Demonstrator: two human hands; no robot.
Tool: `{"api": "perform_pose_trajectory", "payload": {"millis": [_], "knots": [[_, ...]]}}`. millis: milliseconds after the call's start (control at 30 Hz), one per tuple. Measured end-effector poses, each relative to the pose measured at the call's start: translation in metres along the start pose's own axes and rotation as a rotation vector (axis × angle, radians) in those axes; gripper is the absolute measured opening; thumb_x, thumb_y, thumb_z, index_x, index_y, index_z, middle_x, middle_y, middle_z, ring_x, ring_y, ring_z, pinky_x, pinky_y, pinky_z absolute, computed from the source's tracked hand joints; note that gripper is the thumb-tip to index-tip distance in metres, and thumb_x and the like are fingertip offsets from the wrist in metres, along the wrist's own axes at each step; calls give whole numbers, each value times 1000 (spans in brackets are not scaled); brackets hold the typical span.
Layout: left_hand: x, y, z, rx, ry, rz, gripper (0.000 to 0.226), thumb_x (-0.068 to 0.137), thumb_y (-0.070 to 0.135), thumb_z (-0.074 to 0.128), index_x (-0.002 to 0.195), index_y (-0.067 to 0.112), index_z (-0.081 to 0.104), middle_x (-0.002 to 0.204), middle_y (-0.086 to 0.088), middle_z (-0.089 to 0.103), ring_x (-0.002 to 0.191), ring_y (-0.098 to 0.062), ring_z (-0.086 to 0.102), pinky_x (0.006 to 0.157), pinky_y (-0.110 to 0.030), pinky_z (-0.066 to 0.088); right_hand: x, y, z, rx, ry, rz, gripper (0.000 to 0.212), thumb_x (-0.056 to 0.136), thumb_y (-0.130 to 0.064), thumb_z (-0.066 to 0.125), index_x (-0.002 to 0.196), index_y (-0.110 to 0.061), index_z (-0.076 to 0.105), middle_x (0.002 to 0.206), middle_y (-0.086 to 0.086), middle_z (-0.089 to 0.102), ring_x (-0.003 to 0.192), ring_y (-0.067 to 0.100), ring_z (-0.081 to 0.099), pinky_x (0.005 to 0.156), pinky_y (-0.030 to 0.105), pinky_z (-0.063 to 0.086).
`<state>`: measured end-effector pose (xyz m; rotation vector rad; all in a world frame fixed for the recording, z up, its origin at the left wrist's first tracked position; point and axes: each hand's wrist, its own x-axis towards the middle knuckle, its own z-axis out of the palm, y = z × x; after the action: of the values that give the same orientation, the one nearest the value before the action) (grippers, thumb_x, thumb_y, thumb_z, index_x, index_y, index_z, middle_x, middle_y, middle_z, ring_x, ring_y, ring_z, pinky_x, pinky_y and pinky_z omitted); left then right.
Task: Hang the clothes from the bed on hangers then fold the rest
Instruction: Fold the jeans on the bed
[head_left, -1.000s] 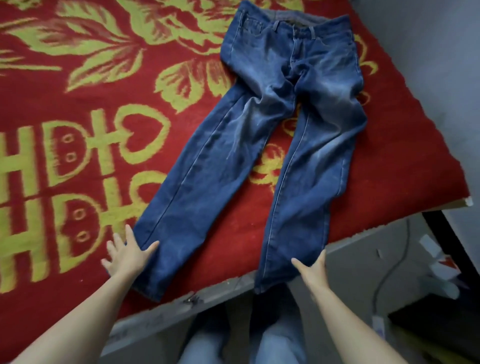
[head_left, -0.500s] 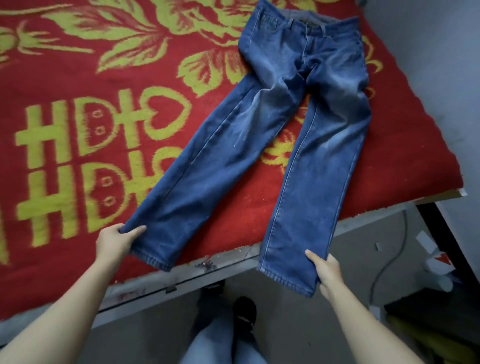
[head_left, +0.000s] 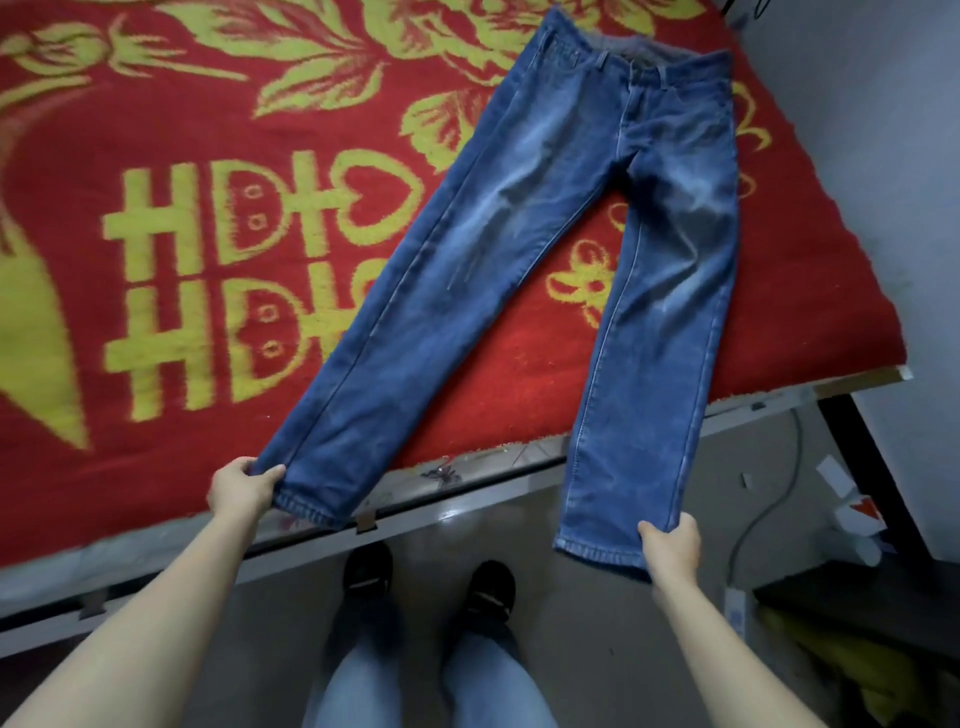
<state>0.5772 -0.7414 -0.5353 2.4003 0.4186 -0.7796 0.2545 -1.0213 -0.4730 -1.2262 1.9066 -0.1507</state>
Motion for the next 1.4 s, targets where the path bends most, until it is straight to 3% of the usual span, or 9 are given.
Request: {"api": "perform_pose_trajectory", "payload": {"millis": [133,233,300,433,633,733,833,1133,1400], "knots": [[-25,9,-1,376,82,413,72,77,19,74,140,11,41,143,-22,37,127,-40,35,99,-50,34,-57,-56,33,-157,134,-276,33,83,-1,49,116,-3,50,107,27,61,98,43,56,84,45,46],[-61,31,7,306,-275,928,108,59,35,88,146,12,27,153,-15,20,141,-27,19,111,-40,22,-113,-110,76,-309,70,-427,35,84,-12,51,119,-10,47,108,24,63,99,42,58,80,41,43],[-83,45,16,175,-497,1052,121,53,38,90,144,15,14,153,-5,13,142,-15,10,114,-30,15,-143,-139,109,-436,-89,-494,31,85,-17,51,115,-12,45,110,22,62,103,40,57,78,39,42],[-95,60,19,-307,-605,760,86,66,17,83,139,29,38,130,16,54,118,5,50,96,-11,39,-169,-167,160,-554,-387,-514,22,86,-20,51,105,-13,43,103,10,58,99,33,56,70,32,38],[-68,56,2,-314,-402,576,15,93,3,51,91,6,65,84,-10,67,80,-22,60,71,-38,44,-171,-174,198,-374,-626,-496,18,85,-28,55,91,-14,45,71,-4,56,63,12,54,53,24,39],[-54,46,-15,-500,-409,385,16,95,5,50,81,7,59,77,-9,60,74,-17,52,68,-35,41,-166,-174,211,-265,-657,-468,40,93,-48,43,112,-14,54,77,0,68,68,11,62,64,25,45],[-35,19,-27,-603,-357,168,10,95,6,50,95,2,59,91,-13,62,85,-22,55,75,-38,44,-148,-161,218,-412,-465,-516,50,96,-48,37,132,-15,48,126,9,57,118,27,49,99,35,35],[-15,-30,-1,-742,-401,-329,14,99,9,44,102,2,55,90,-14,62,74,-25,60,63,-34,53,-126,-99,236,-963,-578,-648,59,95,-46,41,147,-27,23,156,12,10,139,30,17,109,42,24],[-12,8,8,-82,-12,-320,51,83,12,60,127,-1,38,129,-26,45,119,-41,44,94,-47,37,-98,-115,215,-933,-570,-704,56,95,-37,46,147,-29,26,155,9,17,141,25,19,111,39,24]]}}
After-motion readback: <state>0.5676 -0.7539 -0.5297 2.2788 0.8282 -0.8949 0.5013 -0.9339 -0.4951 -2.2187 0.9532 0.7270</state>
